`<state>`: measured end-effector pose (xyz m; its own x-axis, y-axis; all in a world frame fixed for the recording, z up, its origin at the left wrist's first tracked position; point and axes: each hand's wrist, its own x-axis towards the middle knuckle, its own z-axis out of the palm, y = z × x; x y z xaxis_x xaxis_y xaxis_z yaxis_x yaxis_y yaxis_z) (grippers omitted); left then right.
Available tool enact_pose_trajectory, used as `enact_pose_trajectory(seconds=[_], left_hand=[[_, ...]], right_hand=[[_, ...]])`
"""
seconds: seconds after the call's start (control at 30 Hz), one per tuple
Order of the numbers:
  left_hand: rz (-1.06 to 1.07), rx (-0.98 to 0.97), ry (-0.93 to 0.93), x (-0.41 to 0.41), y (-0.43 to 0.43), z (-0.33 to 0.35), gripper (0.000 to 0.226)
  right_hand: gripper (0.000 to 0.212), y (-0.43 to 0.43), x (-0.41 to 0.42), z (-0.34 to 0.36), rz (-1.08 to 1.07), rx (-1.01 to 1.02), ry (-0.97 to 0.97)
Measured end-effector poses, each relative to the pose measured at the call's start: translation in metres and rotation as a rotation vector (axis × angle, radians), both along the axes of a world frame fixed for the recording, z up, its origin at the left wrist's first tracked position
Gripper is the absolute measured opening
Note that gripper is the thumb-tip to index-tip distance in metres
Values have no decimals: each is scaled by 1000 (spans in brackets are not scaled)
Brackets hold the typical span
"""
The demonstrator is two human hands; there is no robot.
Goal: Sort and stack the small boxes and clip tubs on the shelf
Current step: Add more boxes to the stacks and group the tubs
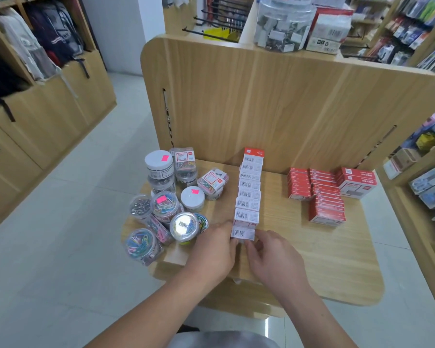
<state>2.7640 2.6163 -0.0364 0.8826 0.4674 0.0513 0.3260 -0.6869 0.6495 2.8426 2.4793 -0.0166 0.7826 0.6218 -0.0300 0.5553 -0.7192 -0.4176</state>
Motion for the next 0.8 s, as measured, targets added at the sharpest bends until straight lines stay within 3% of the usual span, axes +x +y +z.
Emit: enact_pose_trajectory(seconds=[0.37, 0.47, 0.67, 0.73, 0.8], left_hand=[[-72, 16, 26, -17, 8, 42, 8], [-52, 30, -18, -32, 22, 66, 8], [47, 57, -126, -47, 79, 115, 15], [94, 51, -161, -51, 105, 129, 2], [158, 60, -207, -54, 131, 139, 5]], right_hand=[[42, -12, 9, 42, 33, -238, -58], [38, -16, 12, 71, 12, -141, -45], [19, 38, 33, 115, 134, 255, 102], [16, 69, 45, 117, 214, 214, 57], [20, 100, 58, 113, 269, 84, -34]])
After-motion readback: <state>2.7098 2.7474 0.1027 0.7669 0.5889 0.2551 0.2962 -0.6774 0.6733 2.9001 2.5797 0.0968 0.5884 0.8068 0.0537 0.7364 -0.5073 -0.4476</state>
